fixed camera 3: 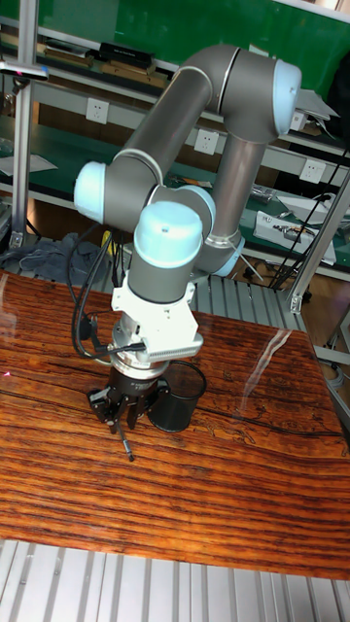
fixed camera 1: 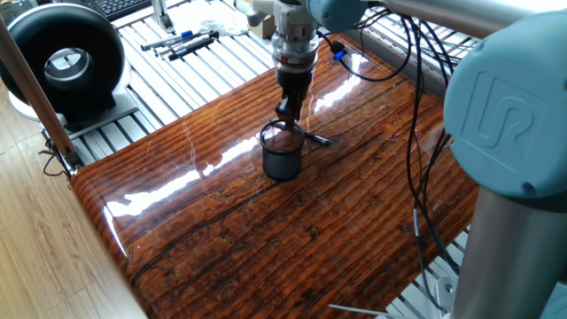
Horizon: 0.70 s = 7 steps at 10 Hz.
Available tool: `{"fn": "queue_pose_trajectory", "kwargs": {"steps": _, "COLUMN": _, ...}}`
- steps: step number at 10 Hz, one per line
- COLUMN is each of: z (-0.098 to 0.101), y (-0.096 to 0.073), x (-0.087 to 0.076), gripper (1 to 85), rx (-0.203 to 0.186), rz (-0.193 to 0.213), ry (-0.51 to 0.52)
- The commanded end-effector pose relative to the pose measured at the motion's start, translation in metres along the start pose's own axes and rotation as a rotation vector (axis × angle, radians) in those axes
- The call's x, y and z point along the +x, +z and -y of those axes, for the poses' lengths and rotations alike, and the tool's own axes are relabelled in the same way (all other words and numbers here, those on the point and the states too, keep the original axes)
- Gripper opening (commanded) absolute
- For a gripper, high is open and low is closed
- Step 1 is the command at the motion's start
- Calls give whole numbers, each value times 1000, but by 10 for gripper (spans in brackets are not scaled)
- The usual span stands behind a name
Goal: Put the pen into the pen holder
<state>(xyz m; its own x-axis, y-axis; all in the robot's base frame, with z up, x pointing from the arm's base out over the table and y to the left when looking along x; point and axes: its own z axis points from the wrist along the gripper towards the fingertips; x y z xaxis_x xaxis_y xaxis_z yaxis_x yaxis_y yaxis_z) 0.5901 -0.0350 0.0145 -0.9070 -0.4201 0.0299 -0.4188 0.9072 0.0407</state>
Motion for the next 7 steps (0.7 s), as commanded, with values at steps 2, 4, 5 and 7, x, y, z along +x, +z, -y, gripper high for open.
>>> {"fn": "queue_pose_trajectory", "kwargs": {"steps": 2, "z": 0, "y": 8, "x": -5, "gripper": 317, "rx": -11, "rz": 14, "ry": 2}}
{"fn": "queue_pose_trajectory", "kwargs": {"steps": 4, "z": 0, "y": 9, "x": -5, "gripper": 293, "rx": -12, "rz": 14, "ry": 3}}
{"fn": "queue_pose_trajectory", "kwargs": {"steps": 5, "z": -1, "y": 10, "x": -6, "gripper": 287, "rx": -14, "rz": 15, "ry": 3}}
{"fn": "queue_pose_trajectory", "kwargs": {"steps": 7, "z": -1, "y": 11, "x": -7, "gripper": 287, "rx": -17, "rz": 18, "ry": 2}}
